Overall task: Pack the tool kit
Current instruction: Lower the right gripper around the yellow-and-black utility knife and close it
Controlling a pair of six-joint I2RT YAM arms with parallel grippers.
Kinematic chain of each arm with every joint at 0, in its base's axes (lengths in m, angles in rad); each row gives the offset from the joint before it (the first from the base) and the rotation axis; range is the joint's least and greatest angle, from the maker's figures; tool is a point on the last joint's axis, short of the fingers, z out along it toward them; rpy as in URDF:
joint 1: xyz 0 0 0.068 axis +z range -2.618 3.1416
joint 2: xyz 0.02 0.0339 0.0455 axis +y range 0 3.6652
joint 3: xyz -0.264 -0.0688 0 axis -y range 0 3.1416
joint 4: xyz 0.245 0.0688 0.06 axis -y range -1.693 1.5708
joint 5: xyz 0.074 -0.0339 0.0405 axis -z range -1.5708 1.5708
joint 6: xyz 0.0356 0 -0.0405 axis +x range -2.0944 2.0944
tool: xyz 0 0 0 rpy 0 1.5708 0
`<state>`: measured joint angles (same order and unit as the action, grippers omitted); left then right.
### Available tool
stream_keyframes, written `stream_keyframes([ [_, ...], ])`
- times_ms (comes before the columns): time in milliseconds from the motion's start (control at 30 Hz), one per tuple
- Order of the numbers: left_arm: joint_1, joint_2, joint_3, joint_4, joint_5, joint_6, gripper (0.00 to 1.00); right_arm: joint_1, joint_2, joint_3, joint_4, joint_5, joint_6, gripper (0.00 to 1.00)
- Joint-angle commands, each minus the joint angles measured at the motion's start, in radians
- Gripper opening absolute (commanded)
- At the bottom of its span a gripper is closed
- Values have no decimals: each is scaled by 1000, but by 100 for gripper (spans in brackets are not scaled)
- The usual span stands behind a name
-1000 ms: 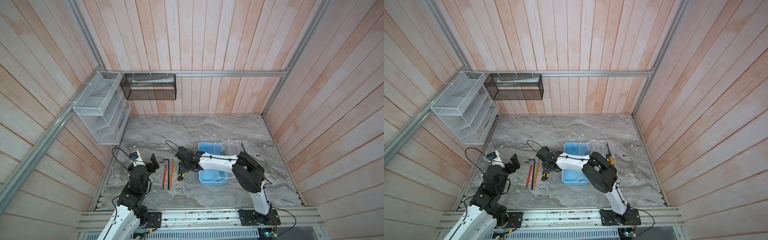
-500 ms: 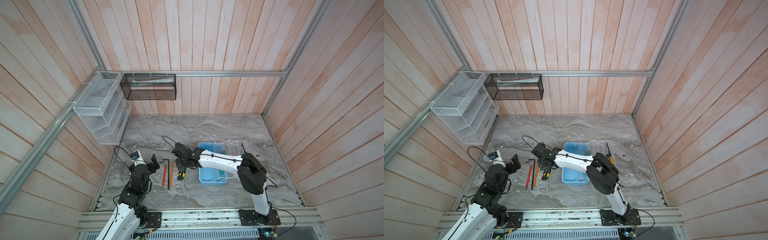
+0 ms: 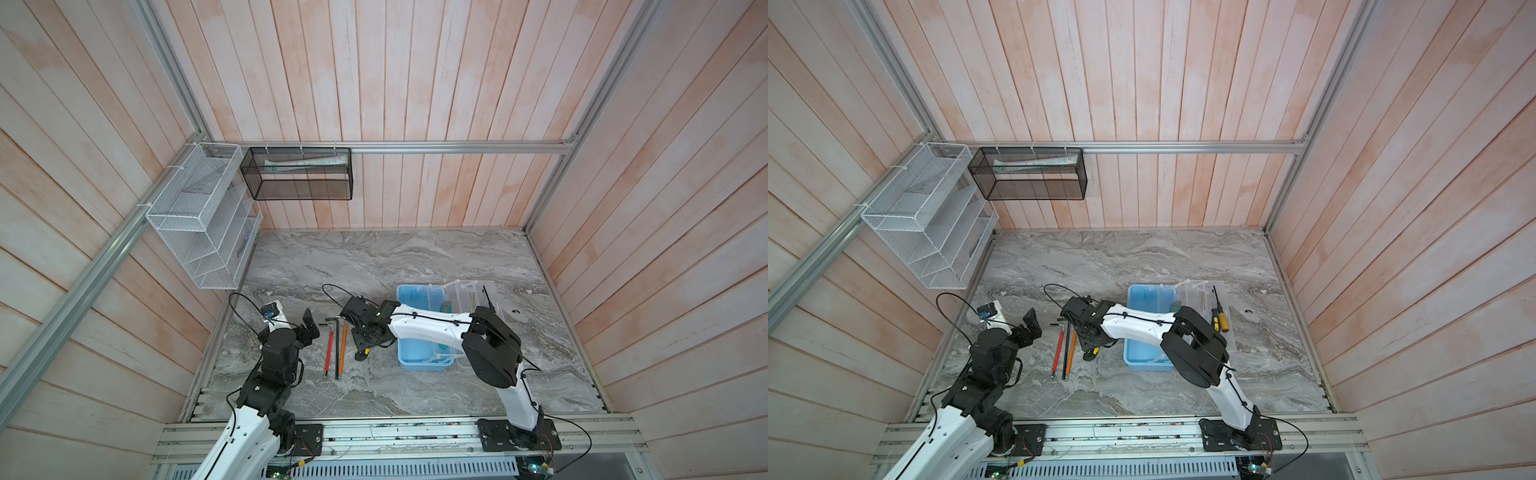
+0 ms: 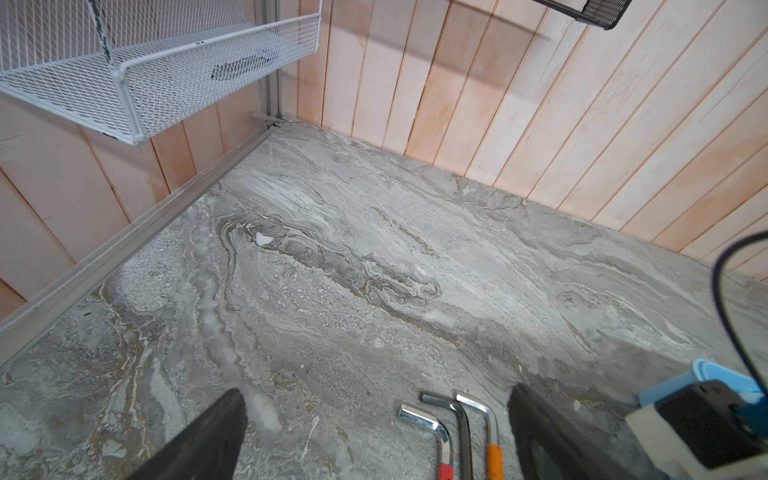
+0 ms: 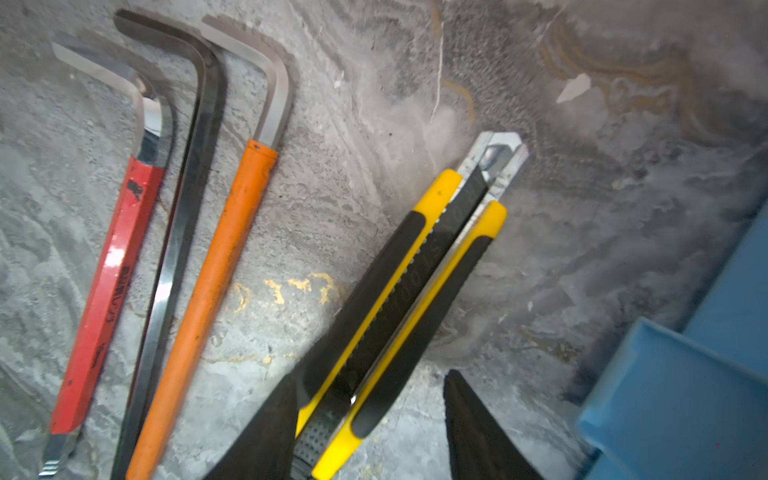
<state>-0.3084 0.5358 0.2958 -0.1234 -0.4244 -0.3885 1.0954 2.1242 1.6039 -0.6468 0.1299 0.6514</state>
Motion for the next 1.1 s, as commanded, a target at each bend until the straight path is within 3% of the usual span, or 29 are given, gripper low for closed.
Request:
stream_keyframes([
  [0,5,-1,1,8,6,8,100,-15,36,16,9,-24,17,56],
  [300,5,-2,1,9,9,8,100,-25,91,91,-6,-19,-16,57],
  [700,5,0,1,11,11,12,100,13,195,237,-190,85,-50,57],
  [1067,5,-1,1,10,11,10,100,21,178,159,-151,75,-43,50],
])
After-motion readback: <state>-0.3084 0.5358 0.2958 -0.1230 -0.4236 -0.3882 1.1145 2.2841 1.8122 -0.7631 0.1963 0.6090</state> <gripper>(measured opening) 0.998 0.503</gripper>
